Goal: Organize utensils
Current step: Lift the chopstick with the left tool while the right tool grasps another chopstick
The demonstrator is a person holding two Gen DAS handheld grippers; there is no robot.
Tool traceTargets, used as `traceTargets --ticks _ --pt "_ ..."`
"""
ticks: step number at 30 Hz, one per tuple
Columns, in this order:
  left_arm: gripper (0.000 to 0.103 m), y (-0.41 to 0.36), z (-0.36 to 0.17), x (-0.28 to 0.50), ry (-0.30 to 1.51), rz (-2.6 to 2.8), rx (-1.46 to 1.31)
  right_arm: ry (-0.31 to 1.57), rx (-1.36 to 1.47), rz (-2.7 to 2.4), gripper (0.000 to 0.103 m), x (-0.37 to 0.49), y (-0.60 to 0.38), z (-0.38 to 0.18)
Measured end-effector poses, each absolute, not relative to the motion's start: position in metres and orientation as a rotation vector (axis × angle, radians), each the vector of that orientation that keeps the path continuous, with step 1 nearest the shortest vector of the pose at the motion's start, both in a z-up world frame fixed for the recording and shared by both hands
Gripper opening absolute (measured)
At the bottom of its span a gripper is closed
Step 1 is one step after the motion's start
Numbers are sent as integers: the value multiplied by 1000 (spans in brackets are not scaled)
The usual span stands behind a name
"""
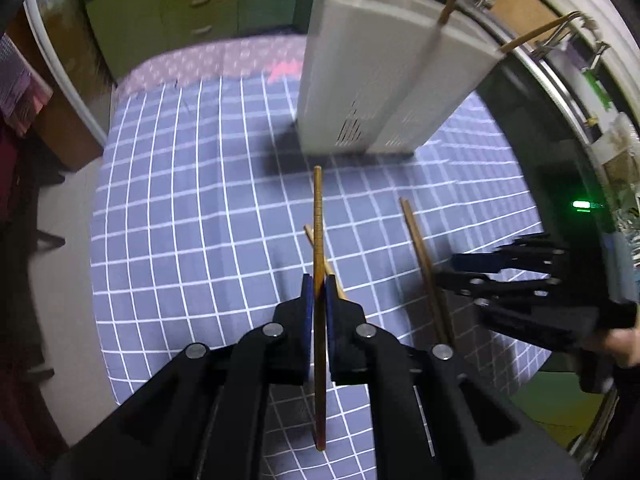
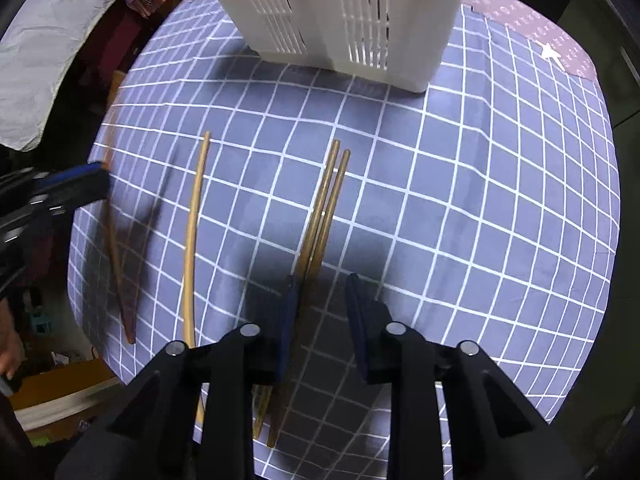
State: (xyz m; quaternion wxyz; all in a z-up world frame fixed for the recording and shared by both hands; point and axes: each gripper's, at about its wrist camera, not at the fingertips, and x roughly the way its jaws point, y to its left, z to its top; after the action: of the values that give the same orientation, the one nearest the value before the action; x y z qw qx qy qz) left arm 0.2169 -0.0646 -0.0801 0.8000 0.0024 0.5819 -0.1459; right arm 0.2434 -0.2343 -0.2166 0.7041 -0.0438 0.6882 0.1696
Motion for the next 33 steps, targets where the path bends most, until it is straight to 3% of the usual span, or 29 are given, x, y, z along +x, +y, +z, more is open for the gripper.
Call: traceTargets --ticks 17,21,33 --pt "6 -61 -61 192 1151 -401 19 1562 -189 288 16 264 -195 -228" --pt "6 -59 -58 189 1134 -414 22 1549 -195 288 7 264 -194 -222" --pt "6 -47 -27 168 1026 -434 -2 1268 -122 462 6 201 -227 -125"
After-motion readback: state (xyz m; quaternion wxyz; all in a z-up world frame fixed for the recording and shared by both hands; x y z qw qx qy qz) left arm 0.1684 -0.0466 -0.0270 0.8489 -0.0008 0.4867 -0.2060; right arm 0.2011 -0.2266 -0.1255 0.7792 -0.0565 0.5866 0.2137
